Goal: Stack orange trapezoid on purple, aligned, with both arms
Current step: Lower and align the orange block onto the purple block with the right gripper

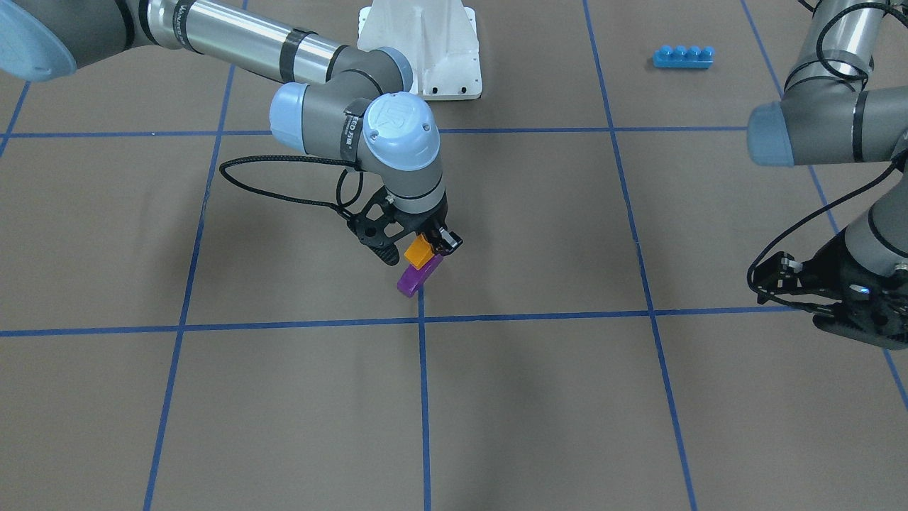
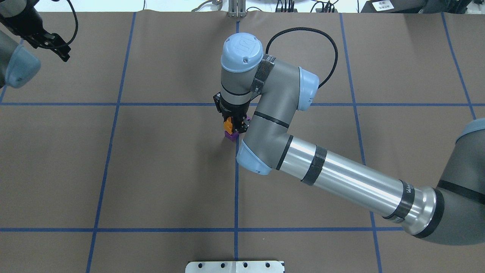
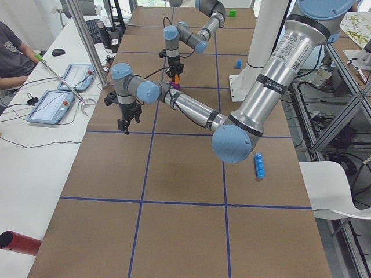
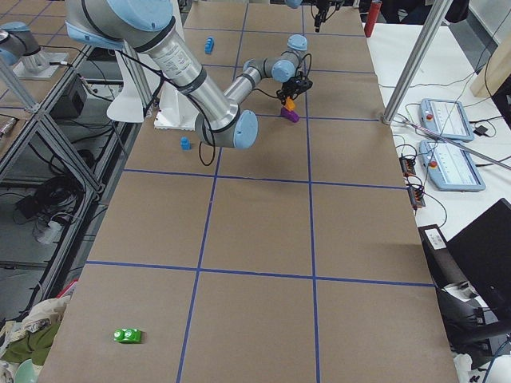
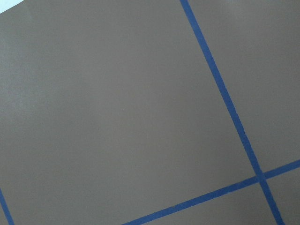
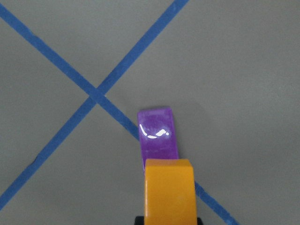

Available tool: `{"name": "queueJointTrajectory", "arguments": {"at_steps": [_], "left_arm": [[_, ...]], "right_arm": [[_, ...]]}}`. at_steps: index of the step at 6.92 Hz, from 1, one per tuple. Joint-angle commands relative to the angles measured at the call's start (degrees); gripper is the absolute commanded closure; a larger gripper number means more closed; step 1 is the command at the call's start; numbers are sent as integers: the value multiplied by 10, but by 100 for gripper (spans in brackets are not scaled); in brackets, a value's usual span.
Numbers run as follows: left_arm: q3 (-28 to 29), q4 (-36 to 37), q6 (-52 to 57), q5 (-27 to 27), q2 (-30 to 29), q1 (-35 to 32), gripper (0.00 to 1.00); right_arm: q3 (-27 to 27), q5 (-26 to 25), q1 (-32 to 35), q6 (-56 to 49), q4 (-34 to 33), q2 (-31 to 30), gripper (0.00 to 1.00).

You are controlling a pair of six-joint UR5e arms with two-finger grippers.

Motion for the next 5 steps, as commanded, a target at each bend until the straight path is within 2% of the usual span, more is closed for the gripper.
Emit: {"name": "queueJointTrajectory", "arguments": {"at_steps": [1, 5], "left_arm": [[0, 0, 0, 0, 0, 0, 0], [0, 0, 0, 0, 0, 0, 0]], "right_arm": [[-1, -1, 0, -1, 0, -1, 100], [-10, -4, -5, -3, 1, 1, 100]]}}
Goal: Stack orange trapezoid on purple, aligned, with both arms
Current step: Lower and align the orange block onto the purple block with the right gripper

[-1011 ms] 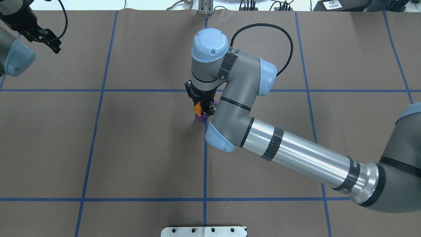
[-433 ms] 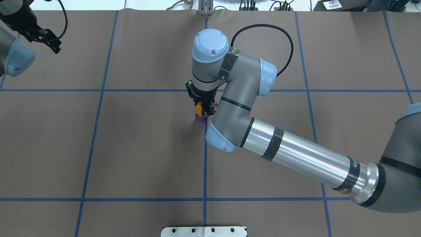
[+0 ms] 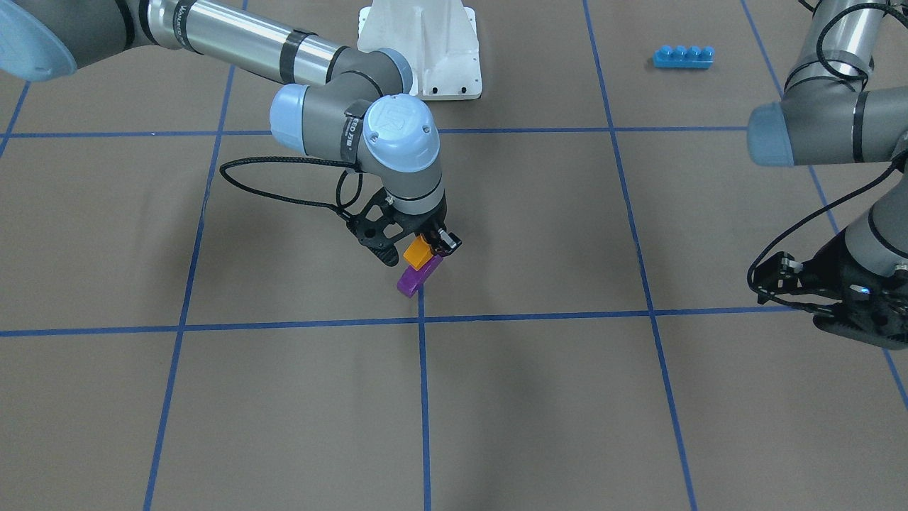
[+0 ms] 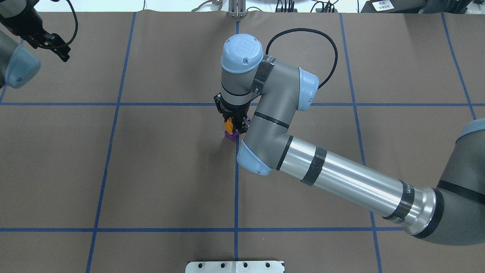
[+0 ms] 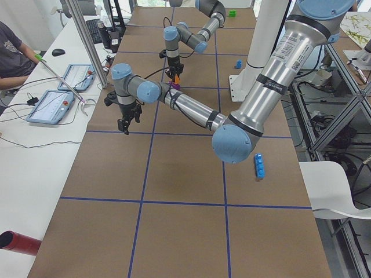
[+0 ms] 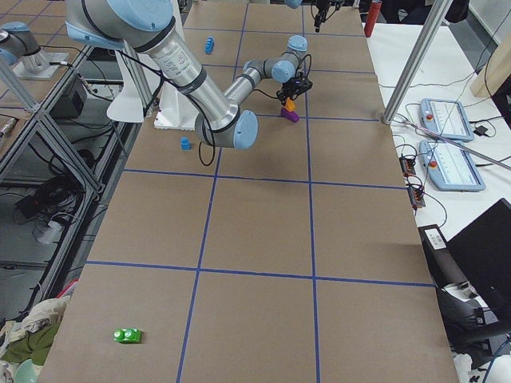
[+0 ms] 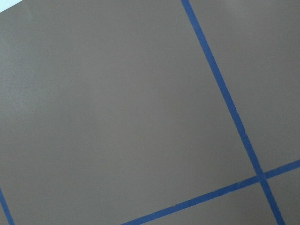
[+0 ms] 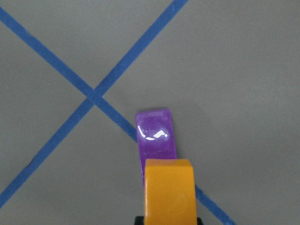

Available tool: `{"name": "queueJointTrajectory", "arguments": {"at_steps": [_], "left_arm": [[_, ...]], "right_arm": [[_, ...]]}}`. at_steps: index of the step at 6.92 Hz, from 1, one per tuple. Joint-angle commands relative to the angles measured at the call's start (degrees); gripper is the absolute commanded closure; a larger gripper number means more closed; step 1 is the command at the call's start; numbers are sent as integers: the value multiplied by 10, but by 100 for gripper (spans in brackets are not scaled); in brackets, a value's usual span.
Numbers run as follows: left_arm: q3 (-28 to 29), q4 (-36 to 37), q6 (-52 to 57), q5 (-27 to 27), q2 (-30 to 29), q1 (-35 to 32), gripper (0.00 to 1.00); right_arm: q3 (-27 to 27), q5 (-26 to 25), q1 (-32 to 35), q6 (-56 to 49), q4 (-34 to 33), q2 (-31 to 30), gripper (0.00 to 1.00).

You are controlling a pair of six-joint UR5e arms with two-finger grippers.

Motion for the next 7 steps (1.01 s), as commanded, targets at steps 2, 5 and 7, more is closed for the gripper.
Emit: {"name": "queueJointTrajectory", "arguments": {"at_steps": [2, 5, 7], "left_arm": [[0, 0, 0, 0, 0, 0, 0], [0, 0, 1, 0, 0, 0, 0], [0, 0, 1, 0, 0, 0, 0]], "right_arm": [[-7, -2, -4, 0, 1, 1, 100], [-24, -4, -5, 0, 31, 1, 100], [-24, -5, -6, -1, 32, 1, 100]]}}
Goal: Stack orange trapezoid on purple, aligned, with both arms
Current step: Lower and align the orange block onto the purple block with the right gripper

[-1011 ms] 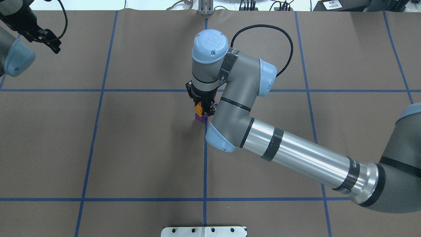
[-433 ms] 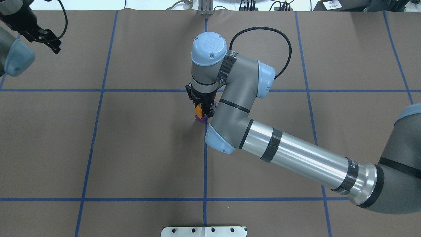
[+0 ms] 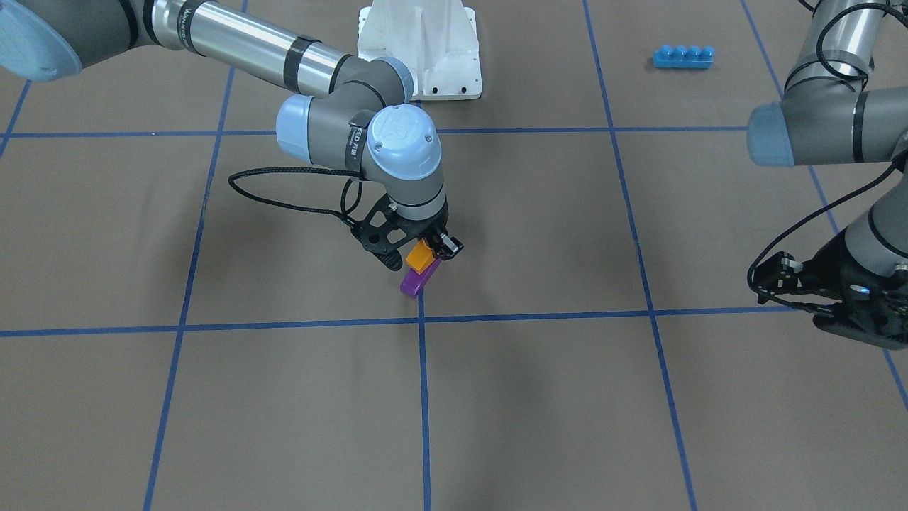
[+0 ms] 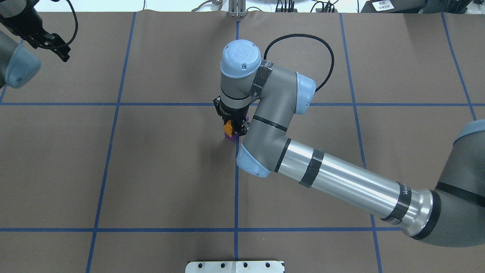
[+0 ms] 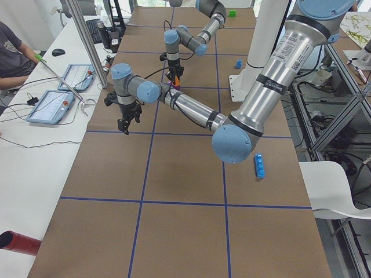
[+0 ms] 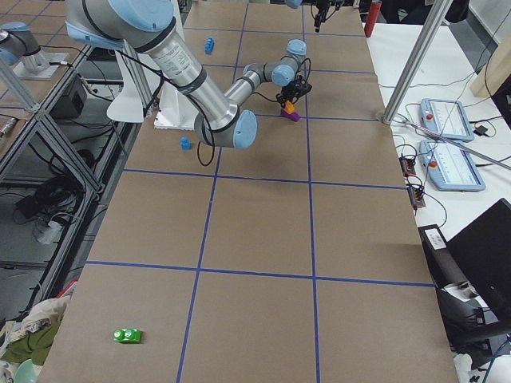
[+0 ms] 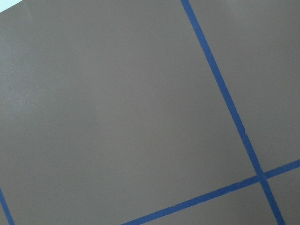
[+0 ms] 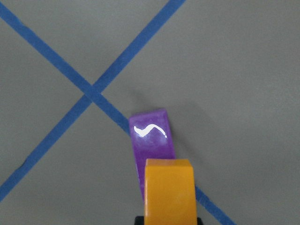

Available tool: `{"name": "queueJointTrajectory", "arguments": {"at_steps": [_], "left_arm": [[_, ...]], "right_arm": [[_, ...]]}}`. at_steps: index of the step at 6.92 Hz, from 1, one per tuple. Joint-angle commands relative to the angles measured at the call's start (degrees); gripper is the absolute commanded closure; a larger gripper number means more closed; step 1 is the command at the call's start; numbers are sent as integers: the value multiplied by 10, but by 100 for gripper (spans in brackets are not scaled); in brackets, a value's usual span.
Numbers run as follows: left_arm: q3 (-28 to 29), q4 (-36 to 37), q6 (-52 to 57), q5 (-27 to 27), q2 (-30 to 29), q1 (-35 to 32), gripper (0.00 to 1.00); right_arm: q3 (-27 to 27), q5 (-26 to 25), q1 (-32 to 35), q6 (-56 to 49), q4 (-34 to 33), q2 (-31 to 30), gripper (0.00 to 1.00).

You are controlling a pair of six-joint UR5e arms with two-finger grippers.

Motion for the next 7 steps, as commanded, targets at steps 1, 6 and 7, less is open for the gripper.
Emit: {"name": "queueJointTrajectory", "arguments": {"at_steps": [1, 6, 7], "left_arm": [[0, 0, 0, 0, 0, 0, 0], [0, 0, -1, 0, 0, 0, 0], [0, 0, -1, 0, 0, 0, 0]], "right_arm": [[-1, 0, 0, 0, 2, 0, 100], [0, -8, -5, -1, 3, -1, 48], [4, -9, -6, 0, 3, -2, 1]]}}
